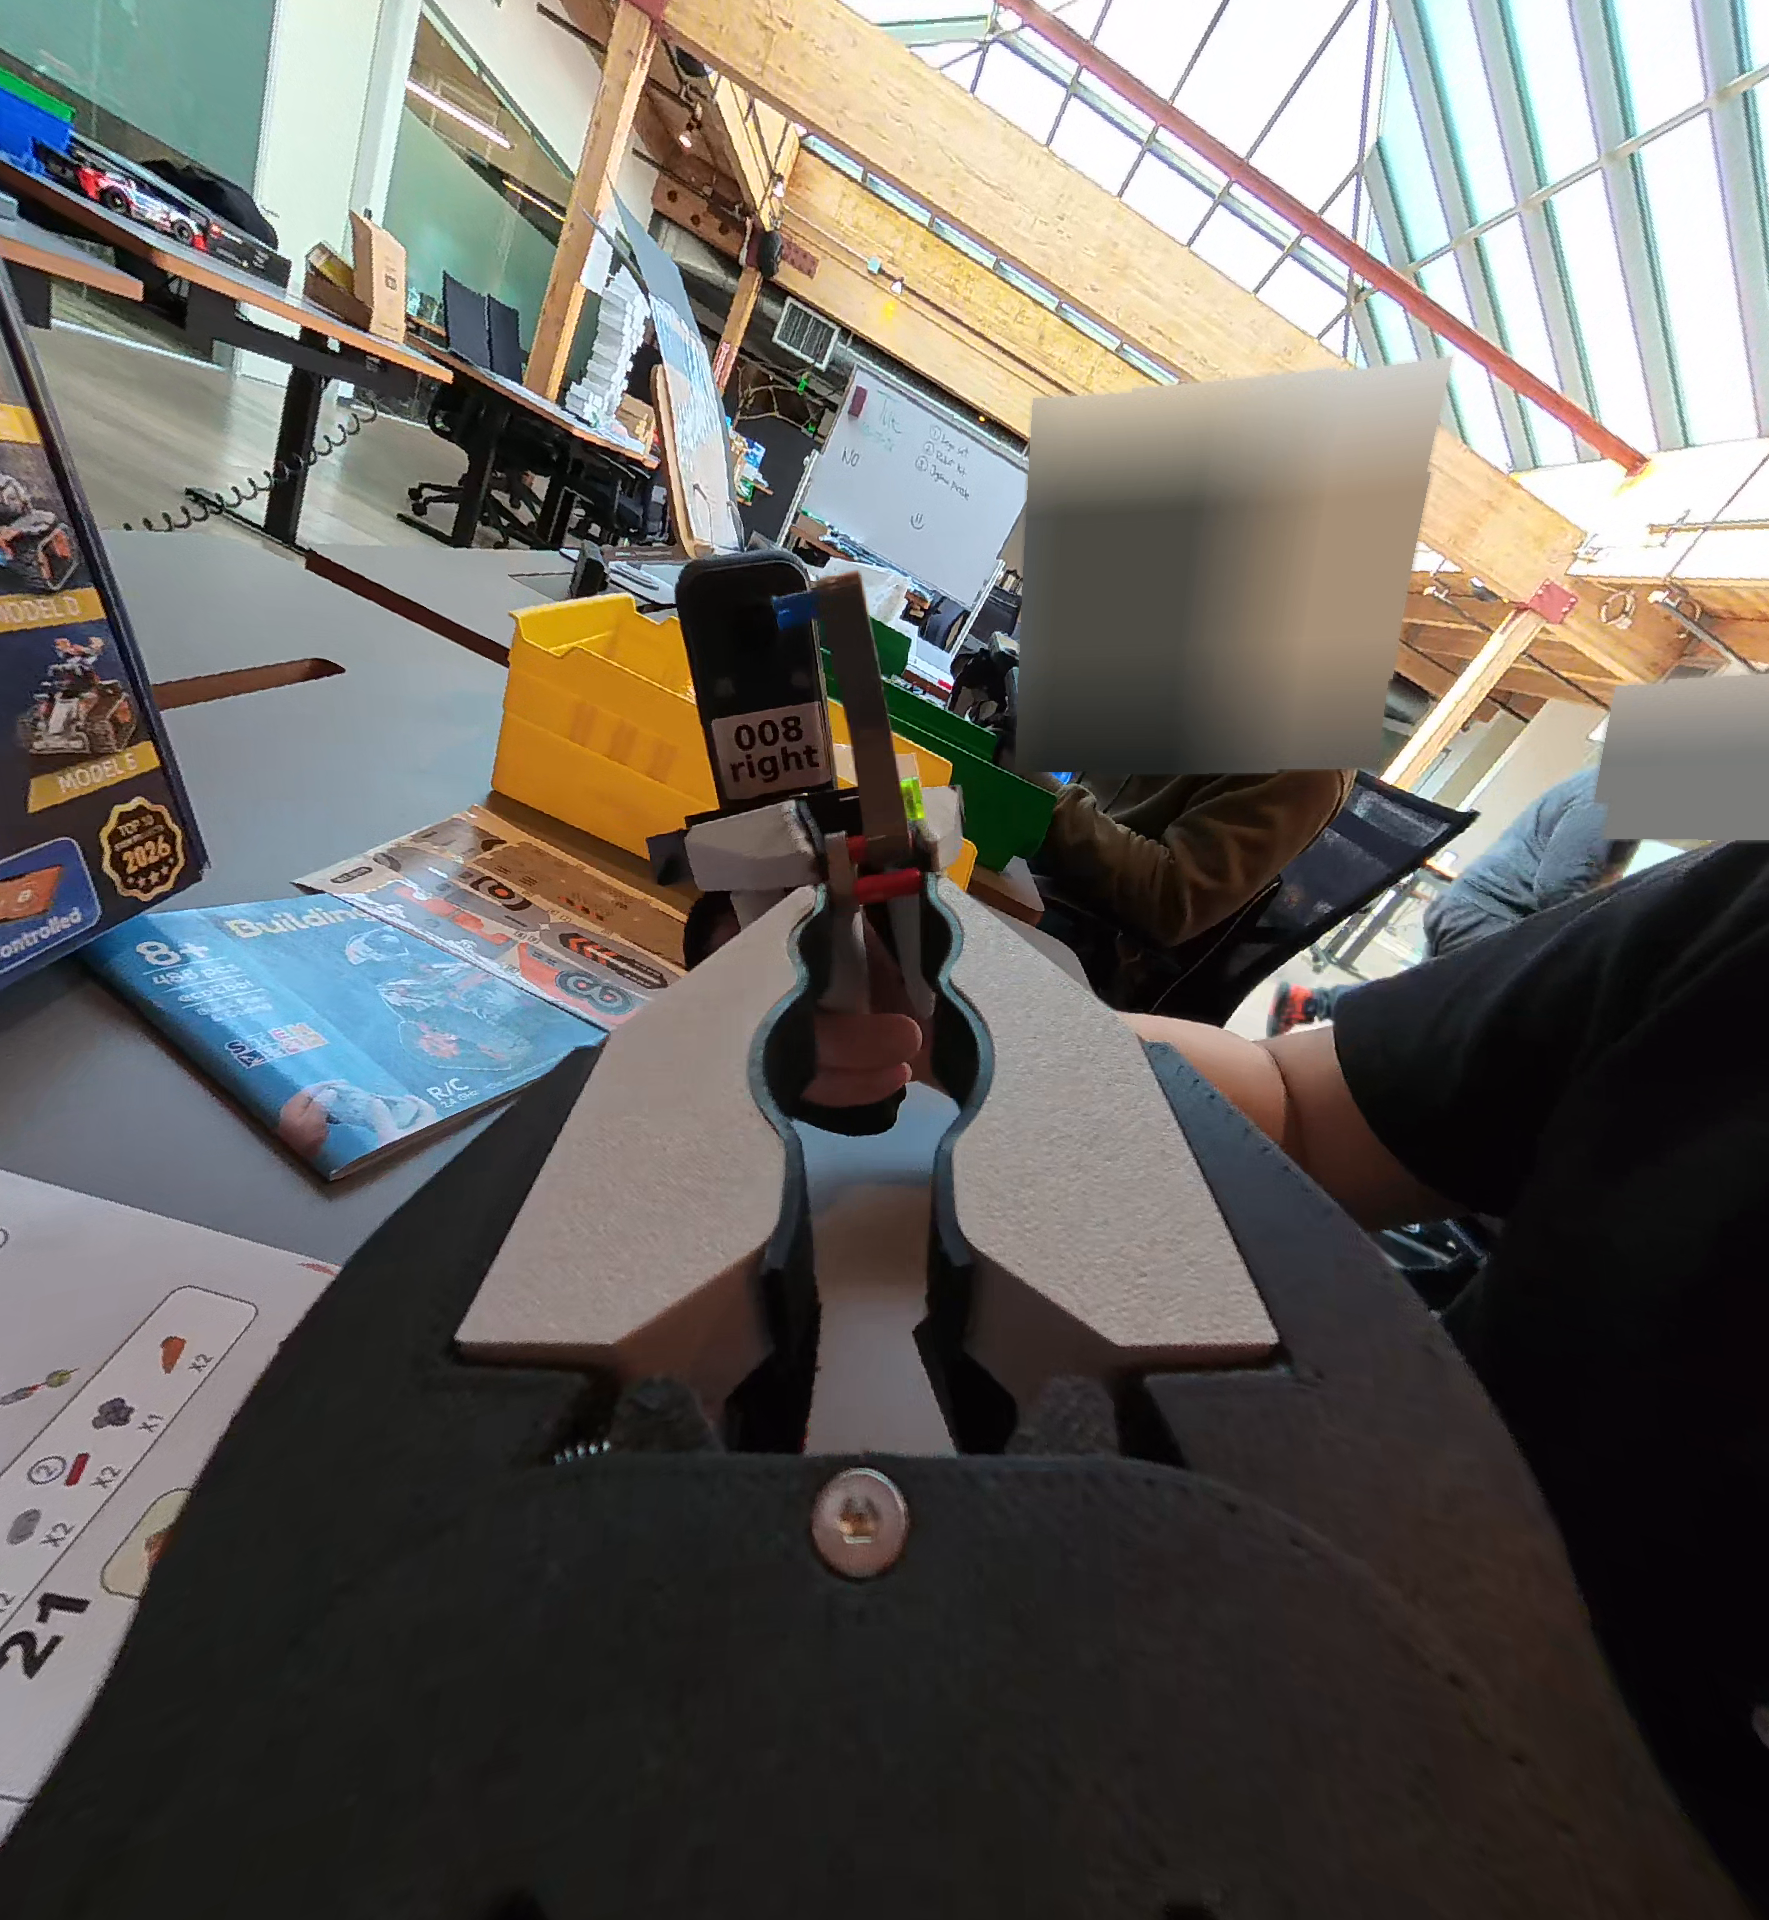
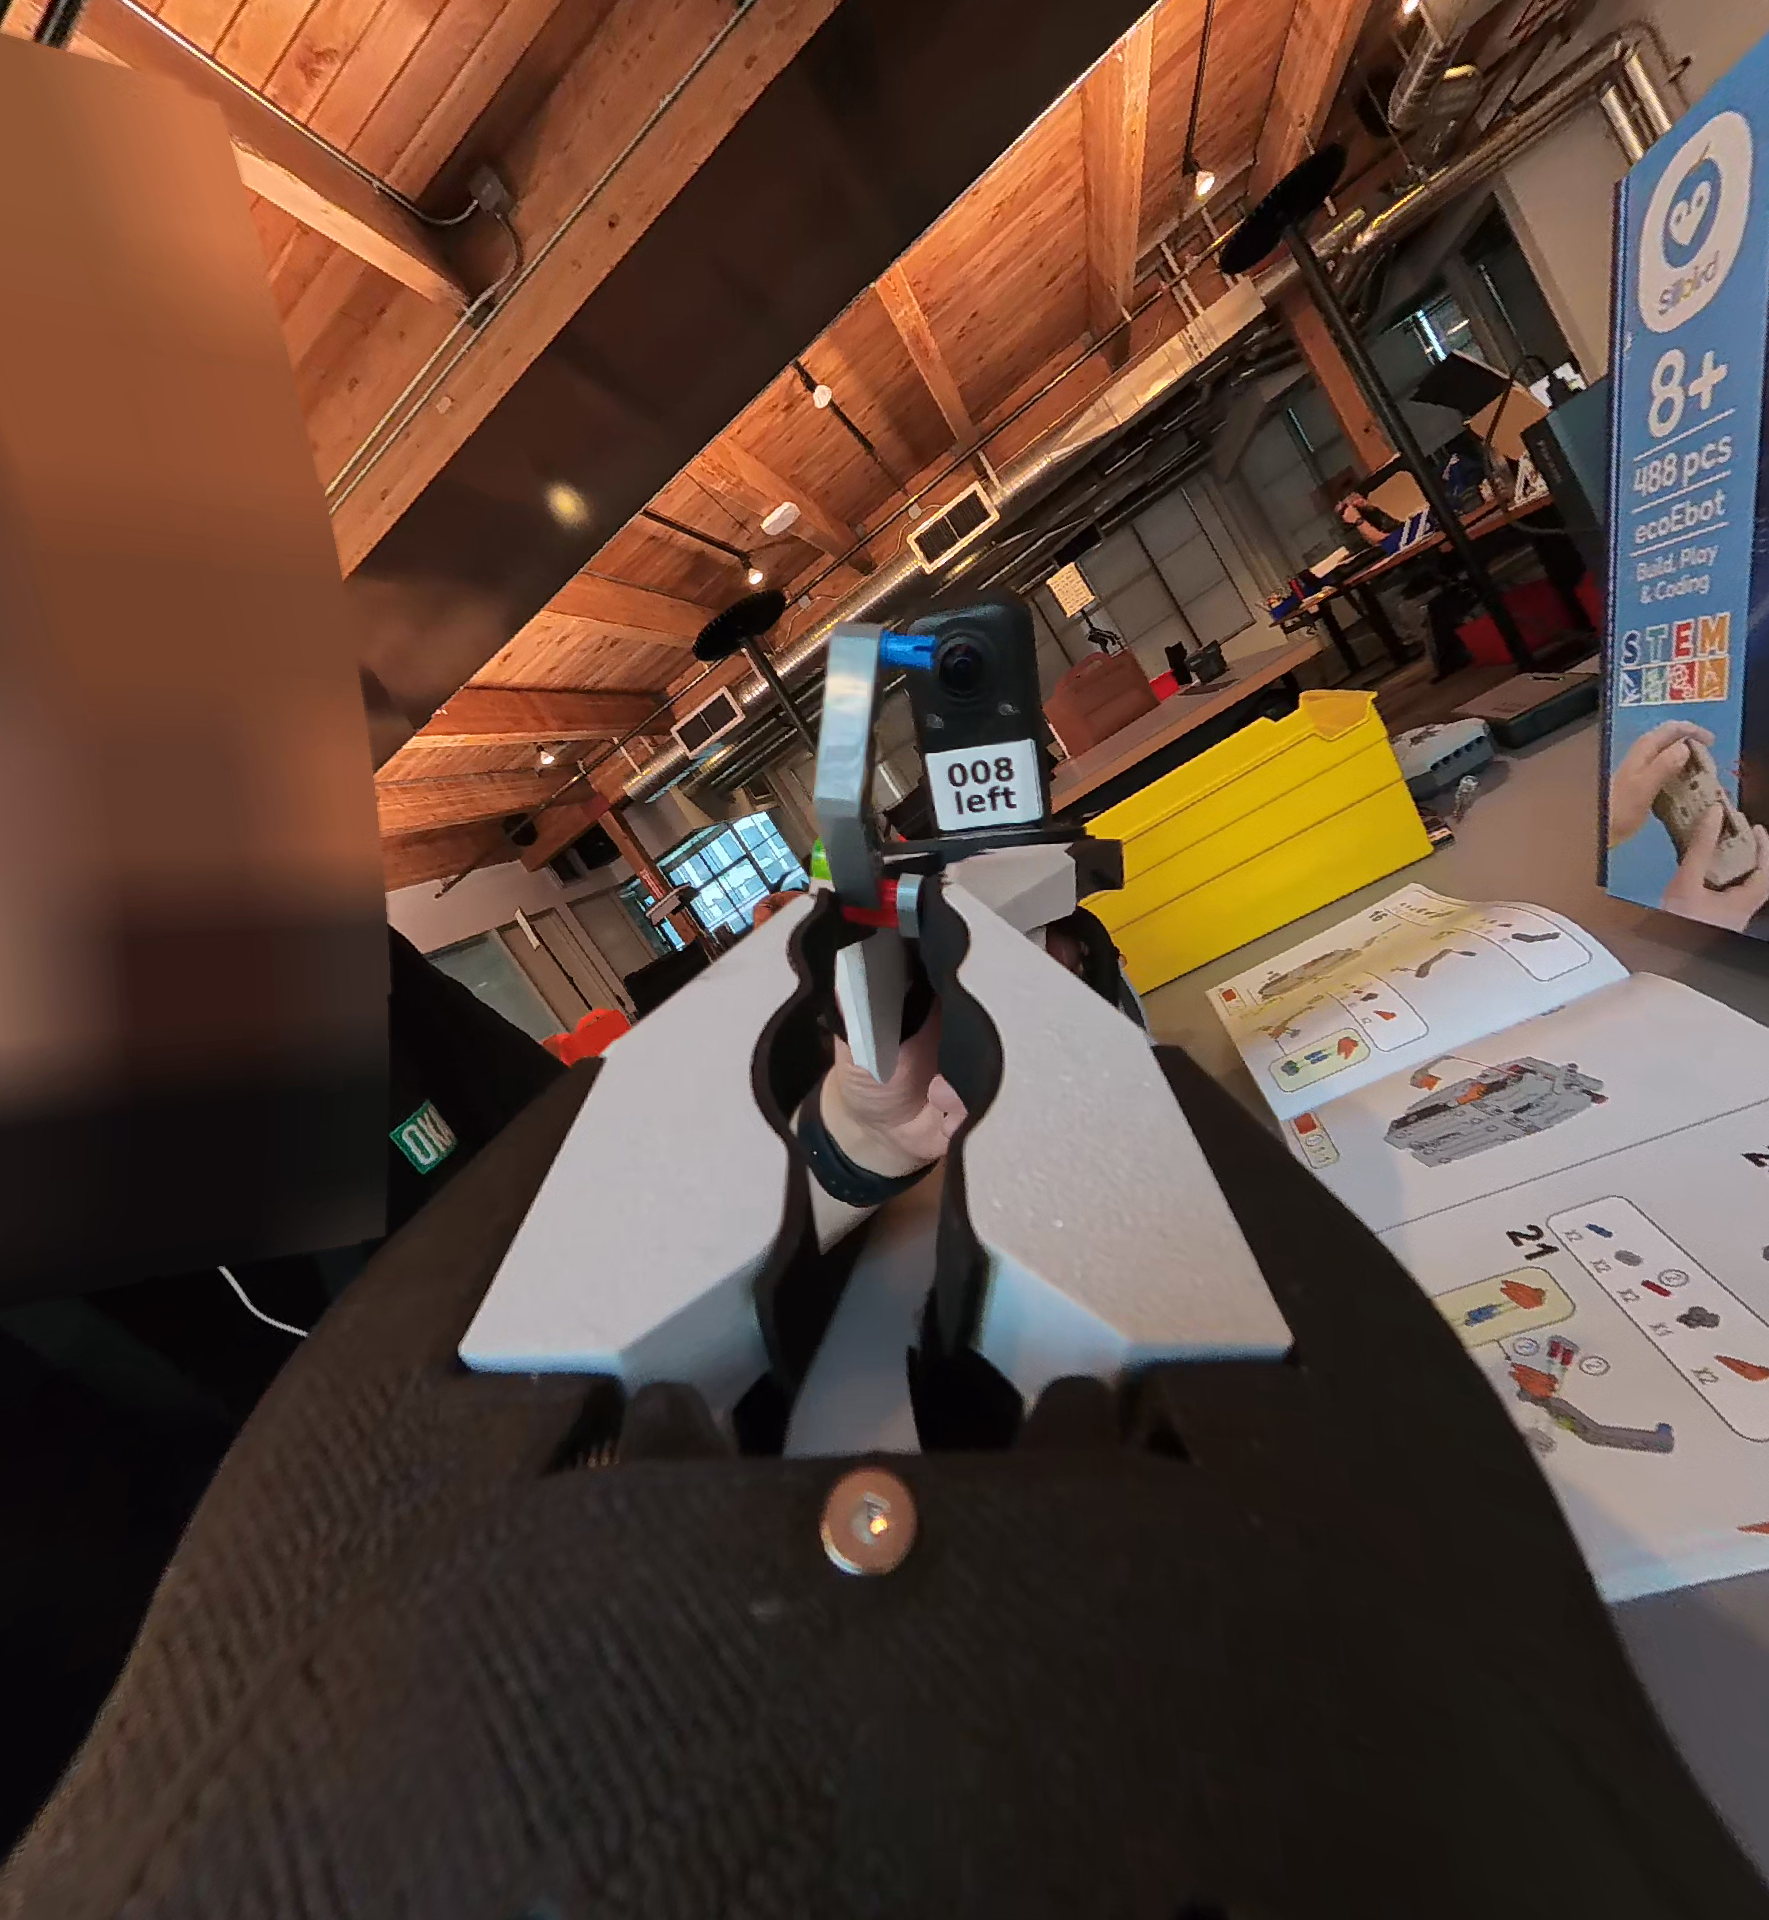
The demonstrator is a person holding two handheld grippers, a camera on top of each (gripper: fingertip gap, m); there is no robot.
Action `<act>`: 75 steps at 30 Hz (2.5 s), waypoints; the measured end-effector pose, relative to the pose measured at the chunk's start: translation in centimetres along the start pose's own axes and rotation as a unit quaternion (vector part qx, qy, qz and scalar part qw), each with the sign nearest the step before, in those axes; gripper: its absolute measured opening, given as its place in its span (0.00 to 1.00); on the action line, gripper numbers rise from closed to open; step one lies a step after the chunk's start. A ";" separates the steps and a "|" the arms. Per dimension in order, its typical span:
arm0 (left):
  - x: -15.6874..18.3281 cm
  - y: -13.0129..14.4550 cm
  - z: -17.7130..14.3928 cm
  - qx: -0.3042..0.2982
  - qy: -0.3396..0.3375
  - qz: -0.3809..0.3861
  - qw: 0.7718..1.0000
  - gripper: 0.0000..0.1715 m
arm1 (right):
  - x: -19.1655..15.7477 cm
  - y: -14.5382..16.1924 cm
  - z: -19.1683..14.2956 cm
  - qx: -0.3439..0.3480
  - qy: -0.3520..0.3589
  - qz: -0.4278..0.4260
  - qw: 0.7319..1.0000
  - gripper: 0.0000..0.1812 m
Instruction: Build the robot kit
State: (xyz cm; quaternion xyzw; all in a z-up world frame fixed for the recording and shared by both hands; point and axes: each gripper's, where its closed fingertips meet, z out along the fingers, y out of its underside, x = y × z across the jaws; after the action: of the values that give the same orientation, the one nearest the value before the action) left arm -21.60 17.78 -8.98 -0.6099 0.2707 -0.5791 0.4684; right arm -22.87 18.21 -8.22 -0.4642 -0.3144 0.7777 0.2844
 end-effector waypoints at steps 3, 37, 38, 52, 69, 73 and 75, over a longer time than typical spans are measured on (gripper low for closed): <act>0.2 -0.2 0.0 0.008 0.012 -0.014 1.000 0.07 | -0.3 -0.2 0.0 0.006 -0.017 0.023 1.000 0.11; -0.1 0.5 0.4 -0.006 0.010 -0.019 1.000 0.07 | 0.0 0.4 -0.5 -0.032 0.013 0.006 0.999 0.08; 0.0 0.5 0.4 -0.007 0.010 -0.017 1.000 0.07 | 0.0 0.4 -0.5 -0.035 0.014 0.002 0.999 0.08; 0.1 0.4 0.4 -0.003 0.015 -0.020 1.000 0.07 | -0.1 0.3 -0.4 -0.024 0.010 -0.009 1.000 0.08; 0.3 0.3 0.3 0.000 0.022 -0.026 0.999 0.07 | -0.2 0.3 -0.3 -0.014 0.001 -0.007 1.000 0.08; 0.4 0.2 0.3 0.002 0.027 -0.026 0.999 0.07 | -0.4 0.2 -0.2 -0.011 -0.004 -0.006 1.000 0.08; 0.8 0.1 0.3 0.001 0.035 -0.025 0.999 0.07 | -0.8 0.2 -0.3 -0.011 -0.027 0.025 0.999 0.09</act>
State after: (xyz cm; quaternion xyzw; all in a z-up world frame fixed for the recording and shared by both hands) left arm -21.15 17.14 -8.71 -0.5957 0.2710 -0.6115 0.4448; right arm -22.34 17.59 -8.01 -0.4538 -0.3185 0.7934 0.2512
